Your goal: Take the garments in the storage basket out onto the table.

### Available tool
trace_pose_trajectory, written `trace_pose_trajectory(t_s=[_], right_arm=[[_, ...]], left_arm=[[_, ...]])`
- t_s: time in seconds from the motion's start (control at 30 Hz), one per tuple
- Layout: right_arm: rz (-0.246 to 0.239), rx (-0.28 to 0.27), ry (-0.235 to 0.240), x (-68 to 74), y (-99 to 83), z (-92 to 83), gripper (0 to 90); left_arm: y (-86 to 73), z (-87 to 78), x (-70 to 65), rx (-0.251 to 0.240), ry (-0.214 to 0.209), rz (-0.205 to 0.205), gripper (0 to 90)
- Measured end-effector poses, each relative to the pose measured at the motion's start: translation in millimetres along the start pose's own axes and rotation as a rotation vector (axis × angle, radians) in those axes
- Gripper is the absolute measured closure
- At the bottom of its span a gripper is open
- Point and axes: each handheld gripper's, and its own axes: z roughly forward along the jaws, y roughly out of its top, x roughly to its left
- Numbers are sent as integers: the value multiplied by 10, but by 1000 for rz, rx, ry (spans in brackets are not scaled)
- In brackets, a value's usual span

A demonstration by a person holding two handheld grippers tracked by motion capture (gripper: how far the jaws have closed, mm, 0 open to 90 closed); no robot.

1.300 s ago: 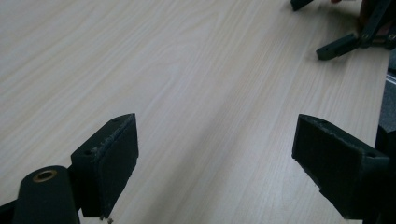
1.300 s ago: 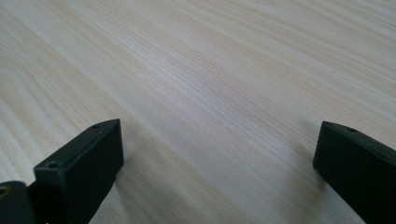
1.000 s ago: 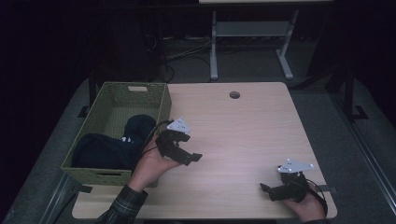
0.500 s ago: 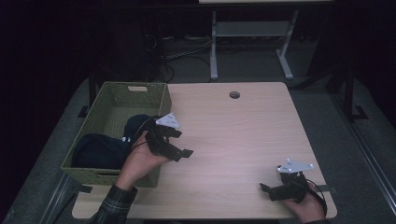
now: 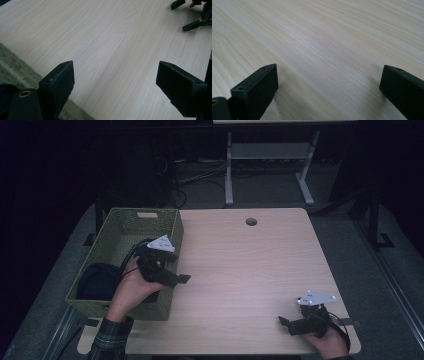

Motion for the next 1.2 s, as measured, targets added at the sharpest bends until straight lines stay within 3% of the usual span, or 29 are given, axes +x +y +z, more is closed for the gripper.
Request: trace_pose_trajectory(t_s=[0.73, 1.03, 1.2], right_arm=[[0, 0, -1, 0, 0, -1, 16], [-1, 0, -3, -1, 0, 0, 16], [-1, 0, -2, -1, 0, 0, 16]], left_arm=[[-246, -332, 240, 37, 92, -75, 147], [-402, -419, 348, 72, 131, -117, 147], [-476, -417, 414, 100, 133, -119, 146]])
